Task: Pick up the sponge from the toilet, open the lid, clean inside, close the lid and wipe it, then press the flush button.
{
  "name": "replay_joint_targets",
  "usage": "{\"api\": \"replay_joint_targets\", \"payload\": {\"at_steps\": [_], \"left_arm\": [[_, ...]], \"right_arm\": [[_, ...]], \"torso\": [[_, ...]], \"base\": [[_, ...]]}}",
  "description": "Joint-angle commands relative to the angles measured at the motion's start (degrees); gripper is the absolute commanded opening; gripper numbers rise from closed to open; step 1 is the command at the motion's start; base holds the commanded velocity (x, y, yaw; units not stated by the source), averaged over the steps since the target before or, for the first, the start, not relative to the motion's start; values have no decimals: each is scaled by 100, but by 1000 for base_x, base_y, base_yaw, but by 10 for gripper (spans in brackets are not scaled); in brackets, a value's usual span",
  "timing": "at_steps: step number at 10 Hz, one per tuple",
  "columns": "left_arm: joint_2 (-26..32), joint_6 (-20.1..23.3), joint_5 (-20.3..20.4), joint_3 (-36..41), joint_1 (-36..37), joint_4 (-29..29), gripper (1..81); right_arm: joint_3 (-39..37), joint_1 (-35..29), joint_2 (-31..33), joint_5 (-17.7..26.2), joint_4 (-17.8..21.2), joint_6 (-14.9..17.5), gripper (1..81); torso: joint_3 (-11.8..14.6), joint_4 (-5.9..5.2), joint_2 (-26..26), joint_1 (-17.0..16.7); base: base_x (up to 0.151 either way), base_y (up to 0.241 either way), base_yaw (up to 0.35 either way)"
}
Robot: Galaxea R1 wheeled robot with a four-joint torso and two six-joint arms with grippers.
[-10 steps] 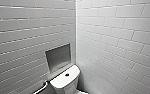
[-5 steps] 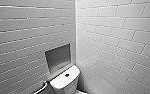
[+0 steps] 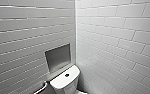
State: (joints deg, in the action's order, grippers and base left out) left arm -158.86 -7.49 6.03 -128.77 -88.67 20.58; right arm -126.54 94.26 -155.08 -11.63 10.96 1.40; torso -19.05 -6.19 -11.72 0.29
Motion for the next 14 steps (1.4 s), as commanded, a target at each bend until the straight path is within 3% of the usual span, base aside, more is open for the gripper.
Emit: {"api": "replay_joint_targets", "payload": {"at_steps": [1,2,4,9,14], "left_arm": [[739,-157,-322,615,109,-361,811],[908,-157,-278,809,109,-326,811],[1505,-113,-243,1908,284,-291,811],[2850,-174,-445,3947,1399,-397,811],[3737,-262,-1331,5379,2990,-913,811]], "right_arm": [[753,-95,527,249,29,-8,10],[842,-95,589,258,3,9,10],[1027,-86,695,249,11,18,10],[1704,-17,1257,73,82,-17,10],[1669,19,1187,73,81,-17,10]], "torso": [[0,0,0,0],[0,0,0,0],[0,0,0,0],[0,0,0,0],[0,0,0,0]], "base": [[0,0,0],[0,0,0],[0,0,0],[0,0,0],[0,0,0]]}}
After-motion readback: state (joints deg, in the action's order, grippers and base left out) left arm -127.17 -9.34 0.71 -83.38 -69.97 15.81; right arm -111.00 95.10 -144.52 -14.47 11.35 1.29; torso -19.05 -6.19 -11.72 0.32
